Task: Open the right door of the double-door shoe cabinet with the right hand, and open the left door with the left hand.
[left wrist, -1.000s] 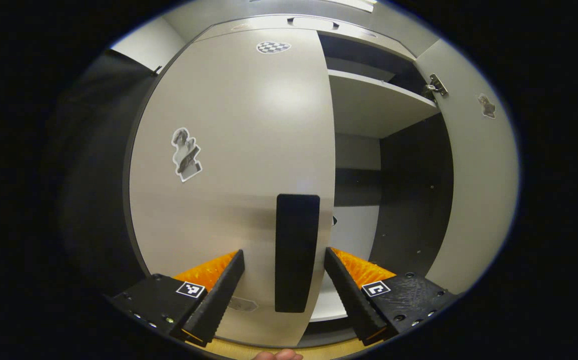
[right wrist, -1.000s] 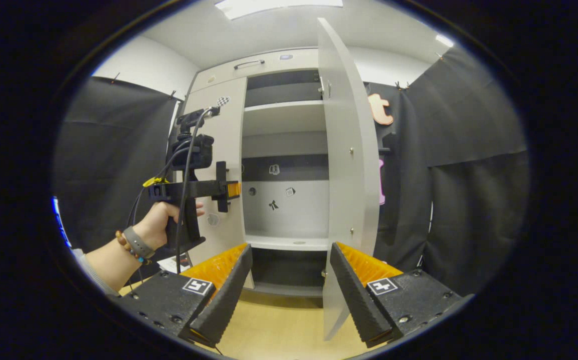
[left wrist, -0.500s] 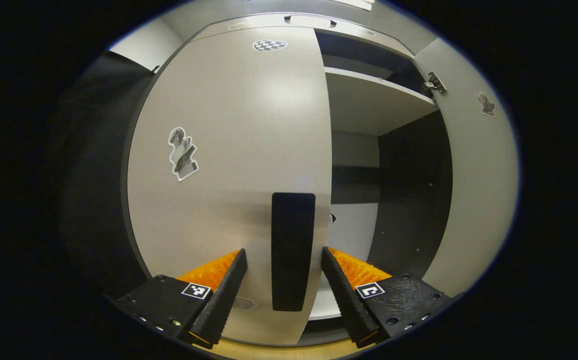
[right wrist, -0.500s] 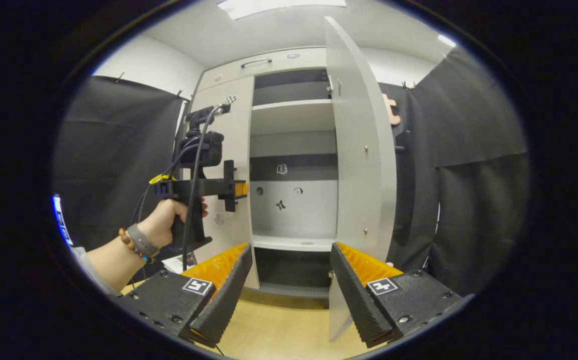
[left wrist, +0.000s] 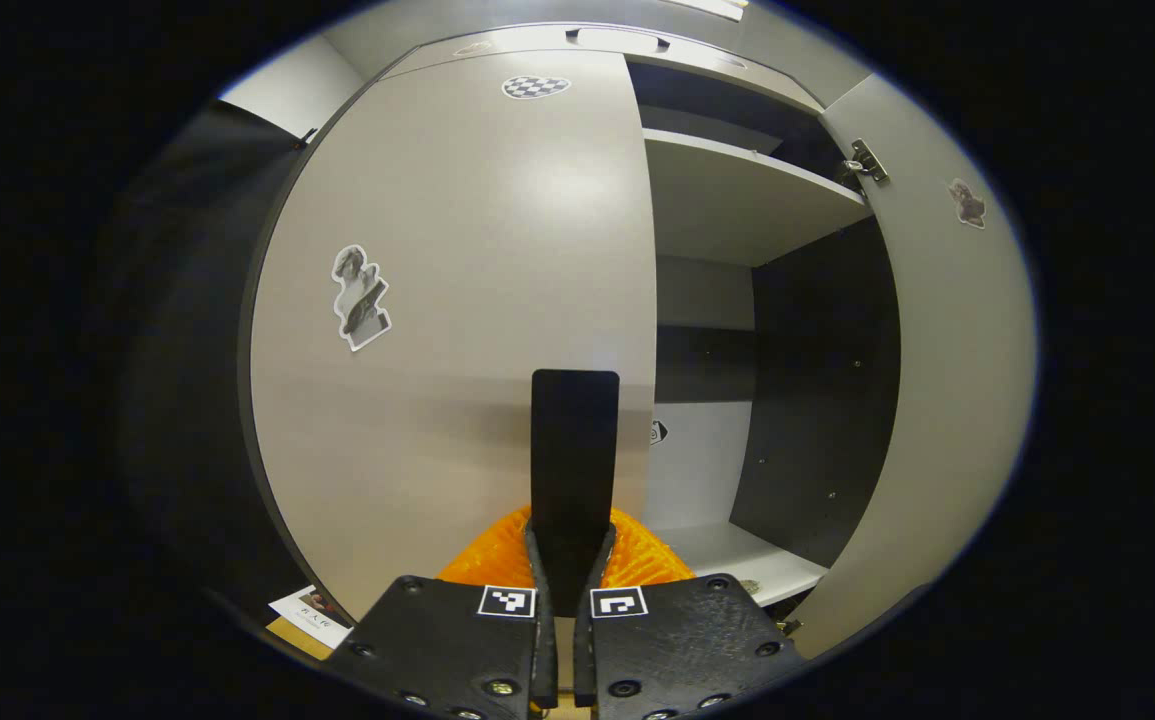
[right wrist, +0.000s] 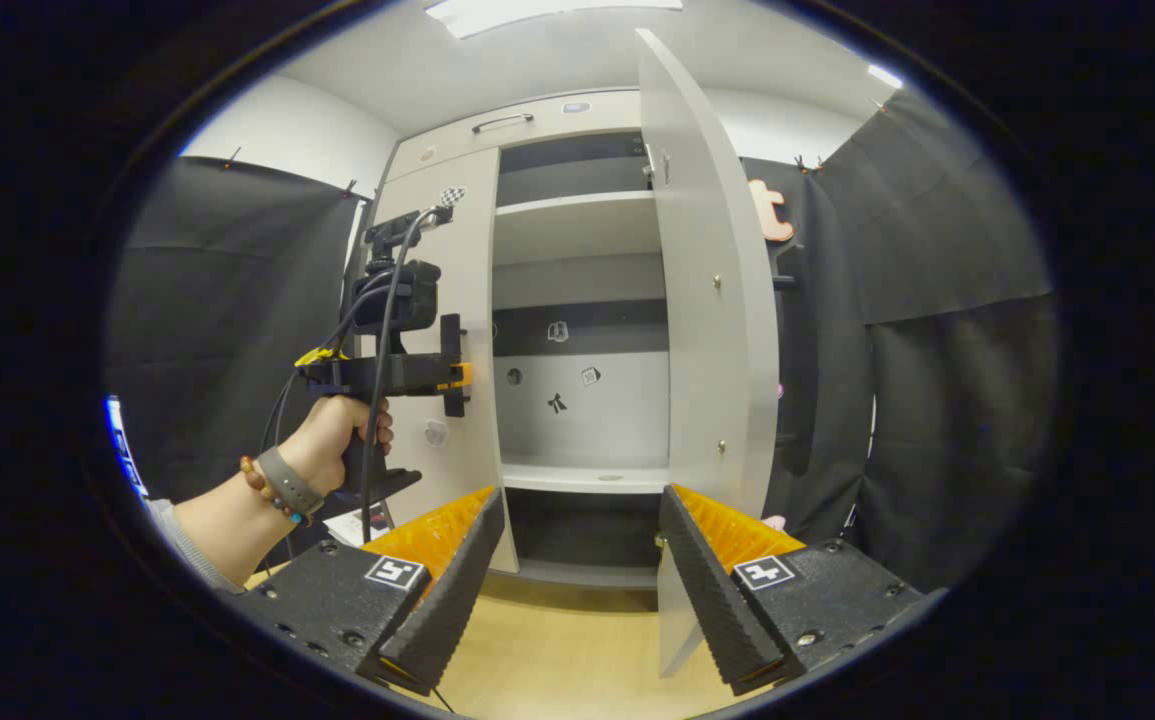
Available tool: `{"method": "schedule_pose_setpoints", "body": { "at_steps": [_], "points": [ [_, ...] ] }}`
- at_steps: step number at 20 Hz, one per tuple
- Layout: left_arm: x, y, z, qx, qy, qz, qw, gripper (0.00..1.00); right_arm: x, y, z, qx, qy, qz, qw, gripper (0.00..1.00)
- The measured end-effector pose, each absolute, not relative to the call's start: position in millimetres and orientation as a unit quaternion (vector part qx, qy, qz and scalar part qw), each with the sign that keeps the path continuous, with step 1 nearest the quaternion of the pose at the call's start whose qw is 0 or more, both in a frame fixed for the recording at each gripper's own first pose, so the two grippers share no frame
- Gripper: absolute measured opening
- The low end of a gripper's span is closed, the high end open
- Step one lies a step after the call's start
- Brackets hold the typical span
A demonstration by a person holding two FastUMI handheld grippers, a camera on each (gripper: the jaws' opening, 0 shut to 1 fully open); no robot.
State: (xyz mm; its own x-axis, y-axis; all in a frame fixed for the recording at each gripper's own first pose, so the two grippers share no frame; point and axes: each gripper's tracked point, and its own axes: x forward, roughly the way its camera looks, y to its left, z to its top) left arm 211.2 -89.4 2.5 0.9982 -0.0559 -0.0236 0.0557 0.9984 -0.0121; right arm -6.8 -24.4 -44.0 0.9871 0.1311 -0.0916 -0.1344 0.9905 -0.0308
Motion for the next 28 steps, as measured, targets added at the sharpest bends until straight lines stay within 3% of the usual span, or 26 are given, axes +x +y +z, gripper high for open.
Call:
{"method": "schedule_pose_setpoints", "body": {
  "at_steps": [16,28],
  "points": [
    [146.1,-64.4,5.3,-0.003,-0.001,-0.043,0.999,0.02,-36.5,-10.0,-44.3,-0.013,0.036,0.052,0.998,0.96],
    [82.2,9.4,8.9,0.004,-0.004,0.001,1.0,0.01,-22.7,20.4,-48.7,-0.012,0.033,0.076,0.996,0.98]
  ]
}}
